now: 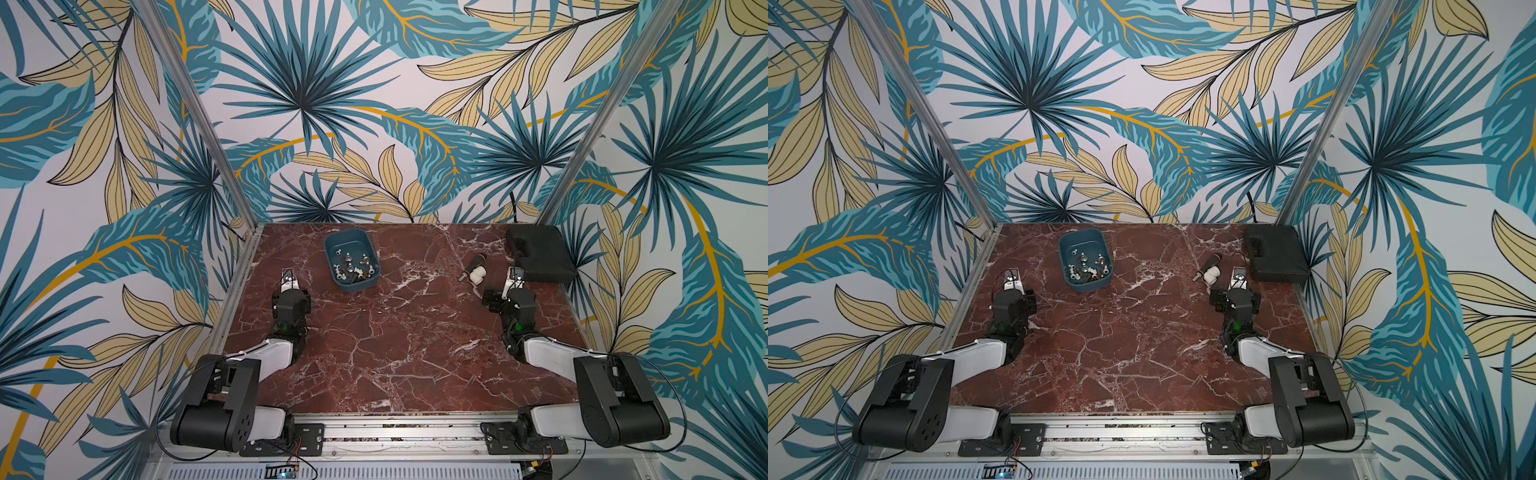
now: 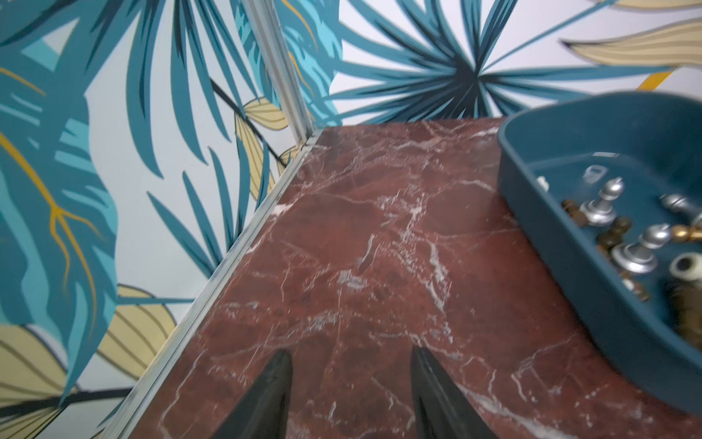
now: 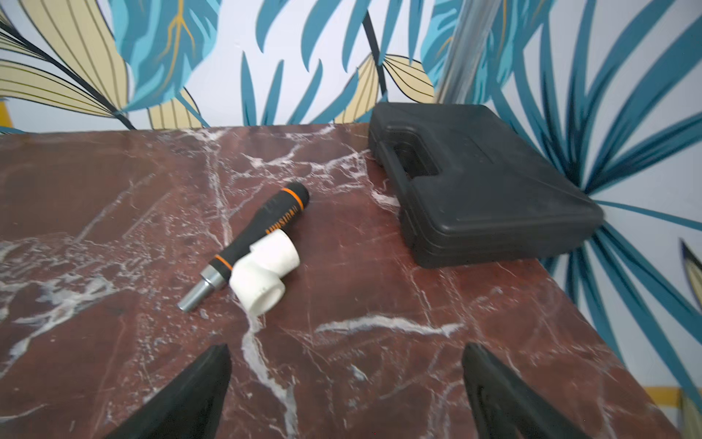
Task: Put the chess pieces into the storage box
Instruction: Reset both arms
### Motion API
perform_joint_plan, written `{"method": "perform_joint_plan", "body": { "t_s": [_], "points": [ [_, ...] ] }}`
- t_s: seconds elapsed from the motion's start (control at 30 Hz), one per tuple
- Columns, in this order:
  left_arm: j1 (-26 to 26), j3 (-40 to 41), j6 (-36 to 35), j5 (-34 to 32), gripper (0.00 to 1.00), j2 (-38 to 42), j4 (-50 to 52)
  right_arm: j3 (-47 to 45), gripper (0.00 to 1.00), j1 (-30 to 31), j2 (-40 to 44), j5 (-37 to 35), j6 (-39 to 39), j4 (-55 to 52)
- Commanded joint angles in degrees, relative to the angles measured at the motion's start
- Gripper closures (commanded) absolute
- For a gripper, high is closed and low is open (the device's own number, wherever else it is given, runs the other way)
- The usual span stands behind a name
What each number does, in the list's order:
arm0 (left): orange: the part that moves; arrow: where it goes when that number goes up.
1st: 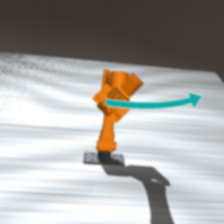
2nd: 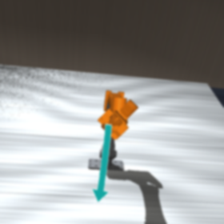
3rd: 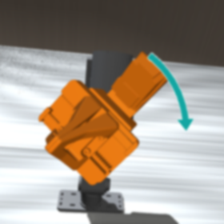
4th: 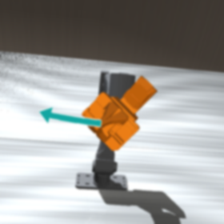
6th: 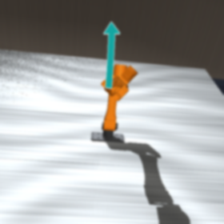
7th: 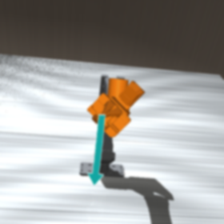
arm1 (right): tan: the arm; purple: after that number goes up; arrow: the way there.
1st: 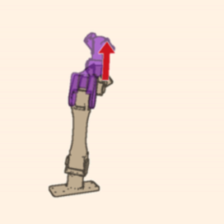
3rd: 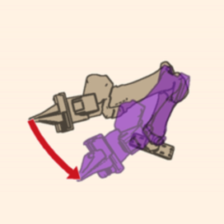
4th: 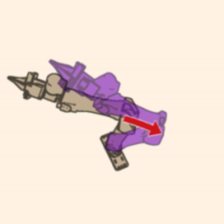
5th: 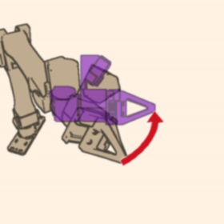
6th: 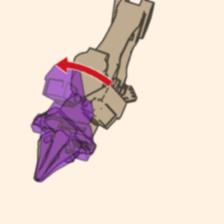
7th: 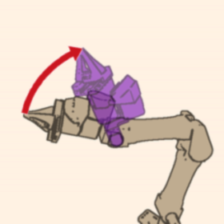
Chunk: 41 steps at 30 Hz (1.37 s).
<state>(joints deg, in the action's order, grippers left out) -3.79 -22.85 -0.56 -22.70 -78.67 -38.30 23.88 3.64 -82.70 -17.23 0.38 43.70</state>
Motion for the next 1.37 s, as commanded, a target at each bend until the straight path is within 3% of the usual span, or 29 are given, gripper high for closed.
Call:
{"method": "perform_joint_plan", "body": {
  "t_s": [0.0, 0.1, 0.27, 0.37, 0.4, 0.43, 0.5, 1.33],
  "points": [
    [2.97, 1.56, 0.78, 10.58, 0.46, -0.85, -7.51, -1.24, 0.00, -1.20, -3.97, 8.76, 0.10, 7.69],
    [3.42, 3.27, 1.60, 15.08, 0.44, -2.20, -10.91, -1.32, 0.00, -1.97, -3.68, 6.66, 1.94, 7.10],
    [3.32, 9.06, 0.03, 16.06, 0.36, -13.47, -34.84, -0.94, 0.00, -2.06, -3.35, 5.28, 2.80, 5.79],
    [3.31, 7.99, 1.01, 14.47, 0.27, -11.25, -29.67, -0.87, 0.00, -2.06, -3.35, 5.24, 2.82, 5.71],
    [3.33, 6.64, 0.99, 13.77, 0.07, -11.68, -28.07, -0.90, 0.00, -2.00, -3.35, 5.20, 2.80, 5.76],
    [3.27, 5.01, 1.58, 12.00, 0.00, -11.75, -25.63, -0.94, 0.00, -2.05, -3.35, 5.20, 2.81, 5.78],
    [3.30, 2.22, 3.26, 8.34, 0.00, -10.87, -18.67, -0.94, 0.00, -1.97, -3.35, 5.19, 2.77, 5.69],
    [3.38, 2.80, 3.15, 8.55, 0.00, -11.42, -20.51, -0.77, 0.00, -1.93, -3.26, 5.32, 2.61, 5.43]
  ]
}}
